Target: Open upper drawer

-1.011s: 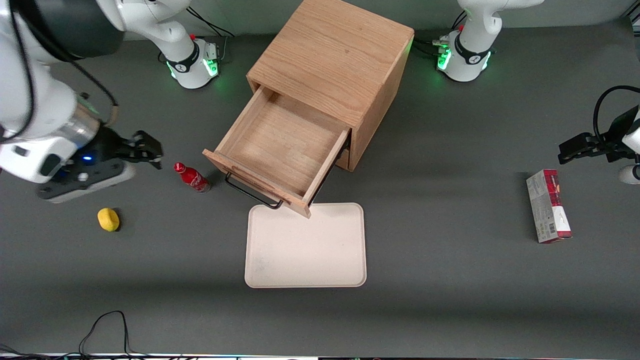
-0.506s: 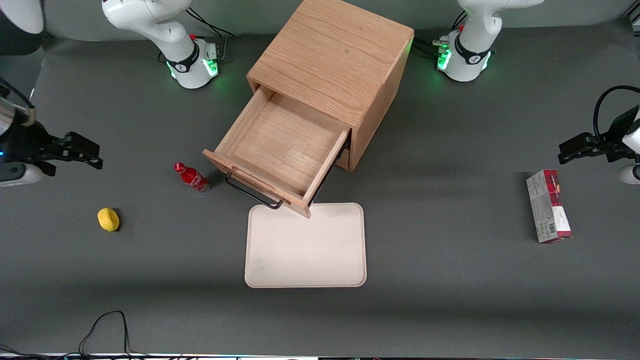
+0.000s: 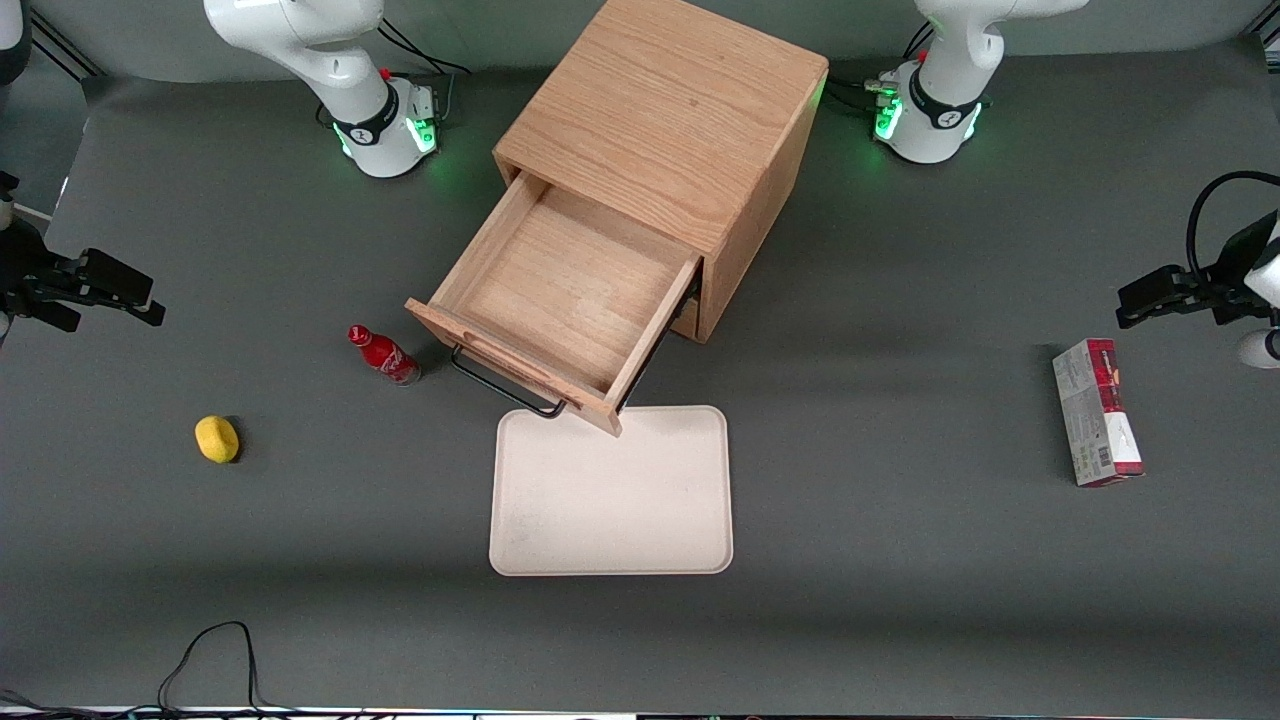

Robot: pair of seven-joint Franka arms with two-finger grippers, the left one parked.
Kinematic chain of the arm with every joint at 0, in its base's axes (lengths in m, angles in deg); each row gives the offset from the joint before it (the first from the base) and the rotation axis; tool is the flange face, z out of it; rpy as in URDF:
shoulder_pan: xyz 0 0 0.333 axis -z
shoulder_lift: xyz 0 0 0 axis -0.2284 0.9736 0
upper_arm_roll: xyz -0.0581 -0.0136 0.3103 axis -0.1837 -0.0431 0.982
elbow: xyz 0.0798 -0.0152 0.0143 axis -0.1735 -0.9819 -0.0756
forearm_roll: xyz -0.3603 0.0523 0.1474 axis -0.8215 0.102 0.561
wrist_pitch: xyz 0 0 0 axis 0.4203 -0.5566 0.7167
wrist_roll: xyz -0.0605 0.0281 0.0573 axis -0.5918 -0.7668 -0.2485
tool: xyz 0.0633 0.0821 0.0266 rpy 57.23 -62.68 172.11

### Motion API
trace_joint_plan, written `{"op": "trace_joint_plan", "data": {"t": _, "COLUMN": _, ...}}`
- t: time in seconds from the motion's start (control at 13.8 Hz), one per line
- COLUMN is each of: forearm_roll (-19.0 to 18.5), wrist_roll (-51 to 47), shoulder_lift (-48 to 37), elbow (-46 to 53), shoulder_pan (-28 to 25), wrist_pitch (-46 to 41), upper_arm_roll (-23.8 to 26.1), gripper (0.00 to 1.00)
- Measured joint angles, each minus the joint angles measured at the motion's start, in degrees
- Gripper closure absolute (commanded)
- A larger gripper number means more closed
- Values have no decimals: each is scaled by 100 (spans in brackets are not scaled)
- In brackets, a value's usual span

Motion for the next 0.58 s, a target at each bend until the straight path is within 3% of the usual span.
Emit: {"op": "trace_joint_plan", "data": {"t": 0.58, "forearm_roll": -197, "wrist_roll": -50, "shoulder_lift": -45, "elbow": -258, "shoulder_pan": 8, "wrist_pitch": 242, "upper_arm_roll": 176, "gripper": 0}}
